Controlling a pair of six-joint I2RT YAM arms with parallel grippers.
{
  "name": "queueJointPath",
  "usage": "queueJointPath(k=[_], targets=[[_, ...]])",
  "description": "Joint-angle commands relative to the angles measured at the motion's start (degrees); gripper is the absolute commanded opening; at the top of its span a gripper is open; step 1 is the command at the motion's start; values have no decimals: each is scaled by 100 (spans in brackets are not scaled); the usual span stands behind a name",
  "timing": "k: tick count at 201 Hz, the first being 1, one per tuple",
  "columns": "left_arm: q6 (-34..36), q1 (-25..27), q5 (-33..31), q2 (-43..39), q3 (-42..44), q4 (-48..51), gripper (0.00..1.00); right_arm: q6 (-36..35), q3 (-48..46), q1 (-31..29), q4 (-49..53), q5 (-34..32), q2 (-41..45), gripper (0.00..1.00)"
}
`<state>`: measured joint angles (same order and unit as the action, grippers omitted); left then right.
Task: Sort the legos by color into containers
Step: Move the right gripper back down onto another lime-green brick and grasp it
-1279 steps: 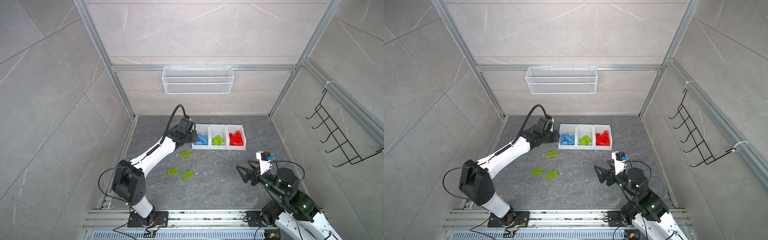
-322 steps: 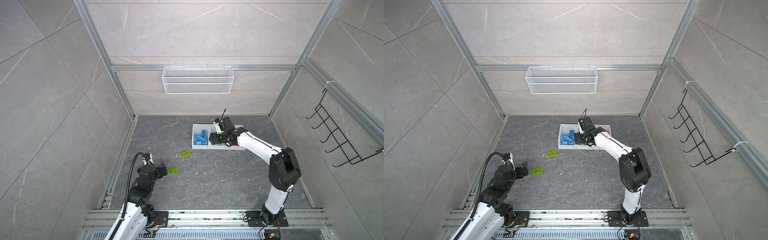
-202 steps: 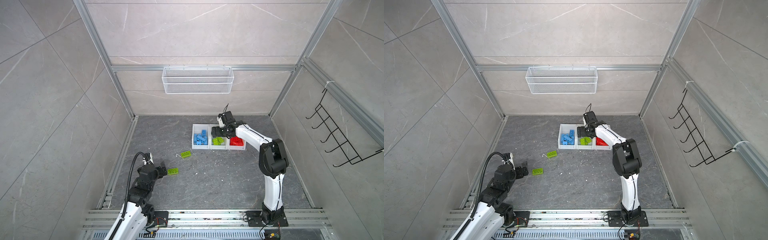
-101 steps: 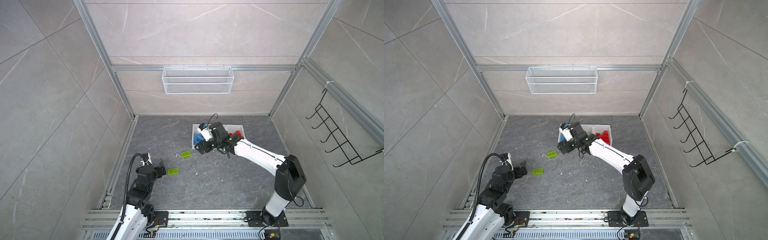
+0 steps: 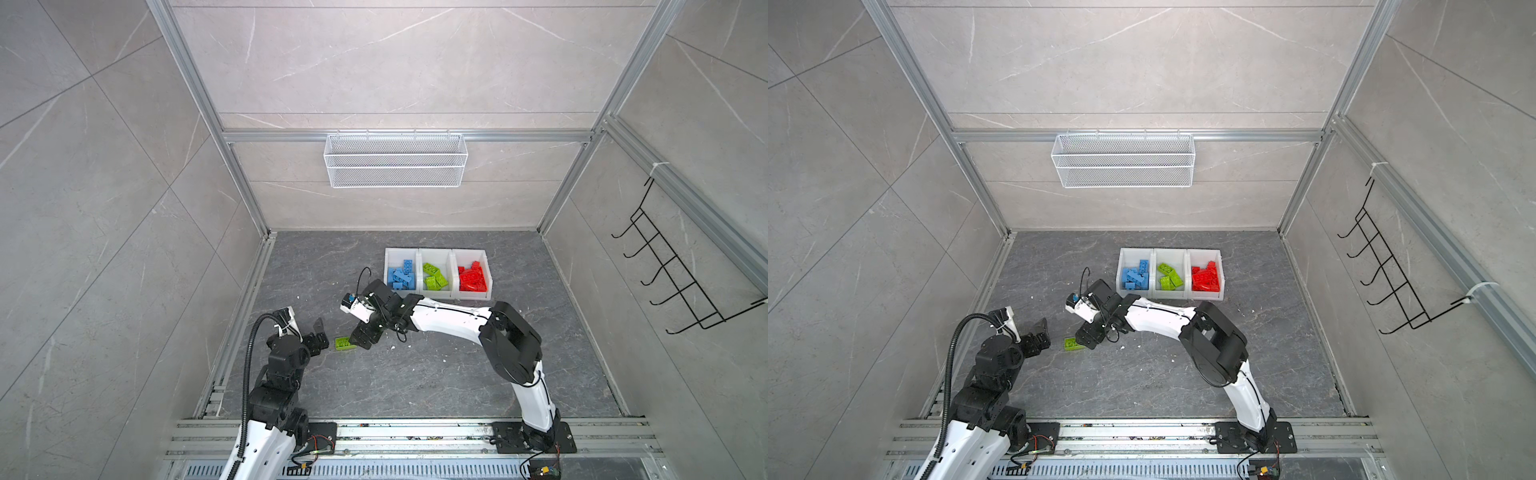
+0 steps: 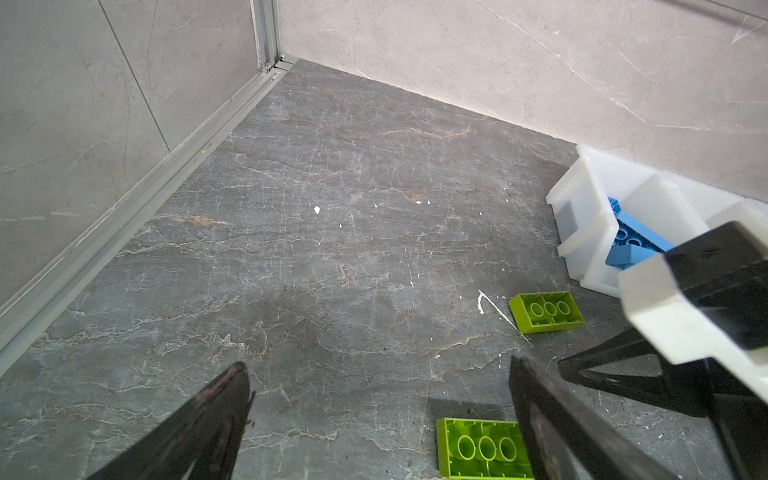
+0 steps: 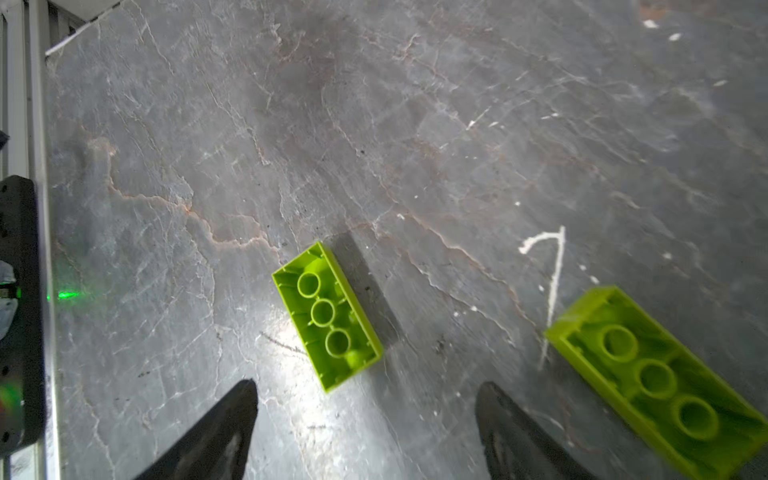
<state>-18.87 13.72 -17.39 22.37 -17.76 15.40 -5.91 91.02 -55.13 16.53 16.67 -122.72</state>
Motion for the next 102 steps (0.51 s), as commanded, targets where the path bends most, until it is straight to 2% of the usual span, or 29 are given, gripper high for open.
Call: queueJointPath(k=[1, 53, 102], targets=[[-38, -43, 71, 188, -67, -65, 99, -275, 553, -198, 387, -88, -355, 84], [-44, -57, 101, 343, -105, -99, 99, -324, 881, -402, 762, -441, -810, 82], [-67, -72, 69, 173, -55, -37, 99, -305, 1262, -419, 1011, -904, -1123, 73]])
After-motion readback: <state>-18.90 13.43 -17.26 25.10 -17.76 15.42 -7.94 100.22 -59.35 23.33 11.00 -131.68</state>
